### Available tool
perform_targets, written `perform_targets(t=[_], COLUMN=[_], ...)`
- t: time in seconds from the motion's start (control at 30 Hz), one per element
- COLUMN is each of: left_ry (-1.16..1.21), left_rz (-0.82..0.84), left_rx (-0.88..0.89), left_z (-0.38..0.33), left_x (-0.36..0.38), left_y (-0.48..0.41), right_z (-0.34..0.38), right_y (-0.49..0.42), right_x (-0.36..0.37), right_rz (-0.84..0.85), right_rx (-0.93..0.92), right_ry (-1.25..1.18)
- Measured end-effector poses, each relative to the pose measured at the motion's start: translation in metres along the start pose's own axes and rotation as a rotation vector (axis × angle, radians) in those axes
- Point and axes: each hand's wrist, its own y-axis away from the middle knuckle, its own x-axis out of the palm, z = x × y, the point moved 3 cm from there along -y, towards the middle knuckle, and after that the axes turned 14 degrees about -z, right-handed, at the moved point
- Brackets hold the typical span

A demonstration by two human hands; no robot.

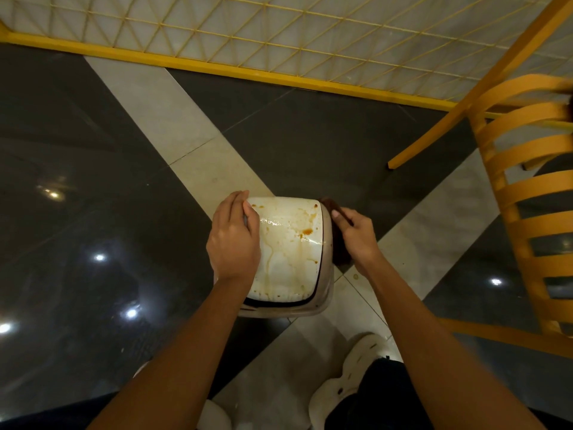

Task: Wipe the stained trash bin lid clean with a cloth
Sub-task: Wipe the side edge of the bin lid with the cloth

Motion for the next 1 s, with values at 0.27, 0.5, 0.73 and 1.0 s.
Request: perform_targets(t=[0.27, 0.5, 0.73, 1.0], left_ry=[0.009, 0.016, 0.012, 0.012], left_rz=[0.003, 0.004, -0.016, -0.007], left_rx=[0.003, 0.005, 0.009, 0.012], left_z=[0.001, 0.000, 0.000, 0.001], left_x=[0.001, 0.001, 0.001, 0.002], left_y=[0.000, 0.000, 0.001, 0.000], right_z=[0.016, 0.024, 0.015, 0.023], right_y=[-0.003, -0.002, 0.024, 0.022], right_x=[-0.005, 0.009, -0.003, -0.003], right_rz=[0.033, -0.032, -0.133, -0.127], right_rx=[-0.070, 0.015, -0.045, -0.020], right_ry=[0.027, -0.019, -0.108, -0.103])
